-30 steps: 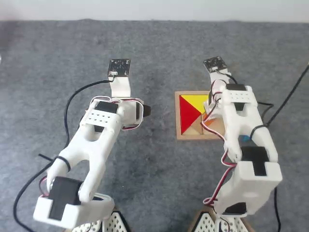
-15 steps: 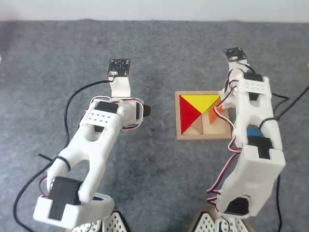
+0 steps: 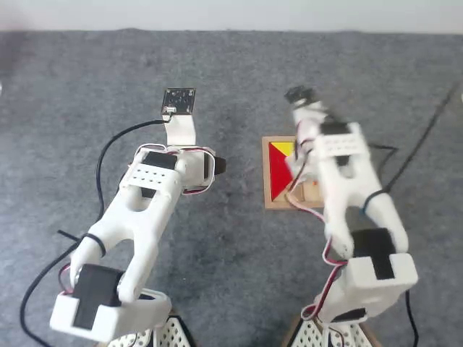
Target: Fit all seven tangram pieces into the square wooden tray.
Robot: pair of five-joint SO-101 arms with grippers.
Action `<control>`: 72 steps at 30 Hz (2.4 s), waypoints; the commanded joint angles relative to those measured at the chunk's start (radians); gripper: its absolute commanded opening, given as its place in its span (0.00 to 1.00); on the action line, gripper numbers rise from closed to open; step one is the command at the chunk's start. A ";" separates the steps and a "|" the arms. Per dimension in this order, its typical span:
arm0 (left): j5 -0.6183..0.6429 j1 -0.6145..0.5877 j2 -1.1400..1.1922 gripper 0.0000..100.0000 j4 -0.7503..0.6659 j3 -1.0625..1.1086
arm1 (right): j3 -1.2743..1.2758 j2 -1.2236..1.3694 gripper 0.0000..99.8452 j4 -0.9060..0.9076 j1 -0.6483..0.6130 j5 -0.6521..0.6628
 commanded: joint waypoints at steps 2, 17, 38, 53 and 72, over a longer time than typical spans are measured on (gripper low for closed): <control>-0.009 0.003 -0.006 0.25 -0.018 -0.008 | 0.046 -0.065 0.12 -0.059 -0.056 -0.012; -0.009 0.003 -0.006 0.25 -0.020 -0.007 | 0.005 -0.067 0.12 -0.082 0.064 0.020; -0.009 0.003 -0.006 0.25 -0.017 -0.008 | 0.101 -0.136 0.02 -0.010 -0.191 0.023; -0.009 0.003 -0.006 0.25 -0.015 -0.007 | 0.103 -0.094 0.02 -0.042 -0.042 0.069; -0.009 0.003 -0.006 0.25 -0.017 -0.007 | -0.078 -0.001 0.02 -0.004 0.094 0.087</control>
